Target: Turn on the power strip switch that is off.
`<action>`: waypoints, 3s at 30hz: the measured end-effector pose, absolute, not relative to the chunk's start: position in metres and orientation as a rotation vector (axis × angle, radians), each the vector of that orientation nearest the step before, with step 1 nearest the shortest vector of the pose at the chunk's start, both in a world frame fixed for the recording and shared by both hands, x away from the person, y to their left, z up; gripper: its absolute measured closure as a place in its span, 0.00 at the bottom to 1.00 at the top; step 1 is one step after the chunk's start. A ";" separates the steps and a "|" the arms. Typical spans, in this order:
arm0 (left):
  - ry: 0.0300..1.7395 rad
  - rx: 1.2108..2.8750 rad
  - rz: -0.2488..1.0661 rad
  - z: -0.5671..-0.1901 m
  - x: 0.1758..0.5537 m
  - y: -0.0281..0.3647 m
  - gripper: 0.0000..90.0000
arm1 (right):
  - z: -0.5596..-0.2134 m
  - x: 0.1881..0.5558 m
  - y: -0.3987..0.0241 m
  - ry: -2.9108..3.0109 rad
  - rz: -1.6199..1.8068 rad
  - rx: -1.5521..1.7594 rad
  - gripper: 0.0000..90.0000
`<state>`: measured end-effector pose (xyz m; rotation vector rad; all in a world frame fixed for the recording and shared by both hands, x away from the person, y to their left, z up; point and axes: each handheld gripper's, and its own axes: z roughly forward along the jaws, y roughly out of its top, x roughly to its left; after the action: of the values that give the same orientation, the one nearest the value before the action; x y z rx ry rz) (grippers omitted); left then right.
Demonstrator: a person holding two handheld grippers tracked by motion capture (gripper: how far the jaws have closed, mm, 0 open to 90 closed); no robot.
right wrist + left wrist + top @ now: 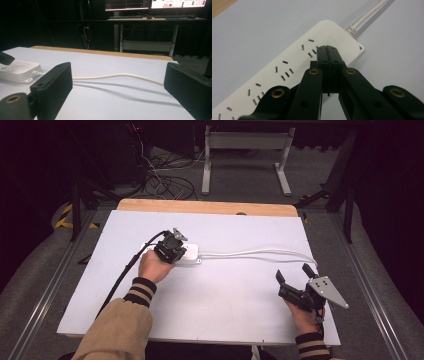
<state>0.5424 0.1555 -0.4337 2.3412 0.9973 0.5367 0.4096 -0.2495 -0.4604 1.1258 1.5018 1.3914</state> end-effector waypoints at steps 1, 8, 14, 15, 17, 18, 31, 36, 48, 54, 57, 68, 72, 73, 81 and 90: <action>0.998 2.342 0.538 -0.435 0.543 0.155 1.00 | -0.460 0.410 -0.249 1.502 1.391 1.126 0.10; 1.002 2.322 0.522 -0.436 0.544 0.153 1.00 | -0.460 0.409 -0.250 1.500 1.390 1.131 0.10; 1.005 2.316 0.517 -0.438 0.547 0.153 1.00 | -0.461 0.409 -0.249 1.504 1.388 1.127 0.10; 1.009 2.316 0.520 -0.439 0.547 0.153 1.00 | -0.461 0.409 -0.249 1.504 1.387 1.122 0.10; 1.009 2.325 0.515 -0.441 0.548 0.152 1.00 | -0.461 0.409 -0.249 1.505 1.387 1.128 0.10; 1.013 2.324 0.516 -0.442 0.548 0.152 1.00 | -0.461 0.409 -0.249 1.505 1.388 1.129 0.10; 1.032 2.303 0.510 -0.447 0.547 0.152 1.00 | -0.461 0.409 -0.249 1.502 1.380 1.126 0.10; 1.052 2.275 0.482 -0.450 0.545 0.145 1.00 | -0.460 0.409 -0.249 1.498 1.378 1.124 0.10; 1.067 2.257 0.515 -0.449 0.546 0.161 1.00 | -0.461 0.409 -0.251 1.491 1.375 1.132 0.10; 1.067 2.226 0.500 -0.451 0.545 0.157 1.00 | -0.461 0.409 -0.249 1.496 1.372 1.121 0.10; 1.076 2.228 0.502 -0.451 0.544 0.156 1.00 | -0.461 0.409 -0.249 1.497 1.373 1.121 0.10; 1.107 2.212 0.507 -0.453 0.543 0.154 1.00 | -0.460 0.409 -0.250 1.487 1.376 1.117 0.11; 1.110 2.206 0.502 -0.454 0.543 0.155 1.00 | -0.459 0.408 -0.250 1.487 1.375 1.112 0.11; 1.111 2.210 0.507 -0.454 0.543 0.154 1.00 | -0.459 0.408 -0.250 1.485 1.374 1.115 0.11; 1.122 2.209 0.488 -0.453 0.544 0.155 1.00 | -0.459 0.408 -0.250 1.480 1.376 1.118 0.11; 1.106 2.216 0.472 -0.453 0.544 0.153 1.00 | -0.459 0.407 -0.249 1.480 1.369 1.112 0.11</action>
<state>0.5440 0.1531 -0.4535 2.2157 1.1063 0.4720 0.4074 -0.2493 -0.4588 1.1120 1.4801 1.3690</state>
